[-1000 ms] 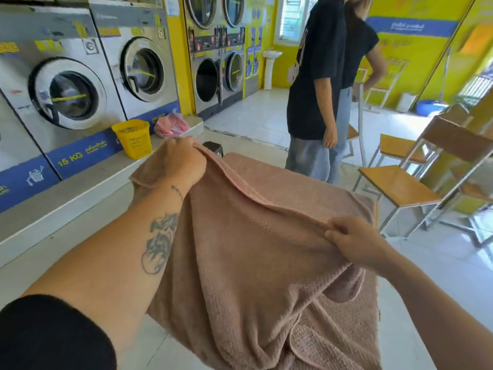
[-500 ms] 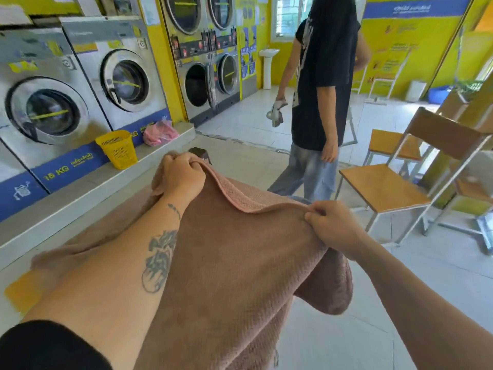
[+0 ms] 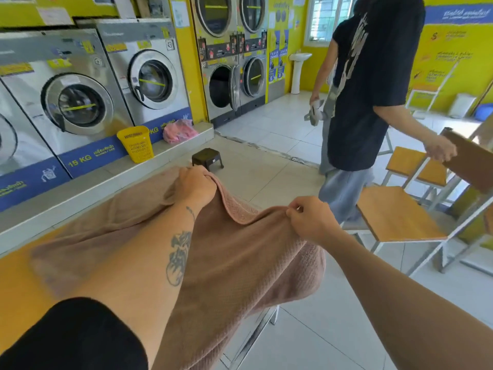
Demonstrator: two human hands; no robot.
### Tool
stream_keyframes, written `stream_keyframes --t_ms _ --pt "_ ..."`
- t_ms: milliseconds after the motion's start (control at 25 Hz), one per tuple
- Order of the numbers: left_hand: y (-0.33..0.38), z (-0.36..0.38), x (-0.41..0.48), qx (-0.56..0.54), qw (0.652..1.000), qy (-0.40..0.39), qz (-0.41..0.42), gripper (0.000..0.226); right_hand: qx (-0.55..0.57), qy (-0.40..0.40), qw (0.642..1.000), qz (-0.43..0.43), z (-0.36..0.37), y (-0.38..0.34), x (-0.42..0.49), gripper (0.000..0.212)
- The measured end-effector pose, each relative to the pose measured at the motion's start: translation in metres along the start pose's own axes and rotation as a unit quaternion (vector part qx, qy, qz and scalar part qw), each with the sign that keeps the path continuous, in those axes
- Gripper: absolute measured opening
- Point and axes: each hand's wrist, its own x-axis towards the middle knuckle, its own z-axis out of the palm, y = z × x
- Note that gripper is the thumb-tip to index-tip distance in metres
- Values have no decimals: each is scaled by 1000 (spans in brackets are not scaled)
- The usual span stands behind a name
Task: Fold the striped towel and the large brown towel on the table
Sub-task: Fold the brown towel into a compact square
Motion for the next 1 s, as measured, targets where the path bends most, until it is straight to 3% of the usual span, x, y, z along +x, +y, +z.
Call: stream_keyframes --t_ms 160,360,480,560,760,800,920,1000 --pt "24 23 27 -8 999 45 -25 28 26 -11 1000 -7 -6 15 51 20" --pt "55 48 102 -23 992 124 -13 27 59 -15 997 51 -14 59 129 21" --pt "80 78 140 -28 996 79 21 29 61 -36 992 102 -20 97 165 22" --pt "92 104 156 -22 999 5 25 35 66 -66 989 111 -17 120 187 21" --pt "94 160 150 75 980 -163 -82 63 31 -208 977 44 0 165 244 28" --pt "82 175 146 81 973 -194 -94 58 33 -221 974 37 6 174 253 31" --pt "50 203 125 92 966 -205 -131 11 43 -233 971 30 17 191 285 23" --pt "71 185 85 33 965 -190 -180 17 46 -202 978 15 15 192 301 18"
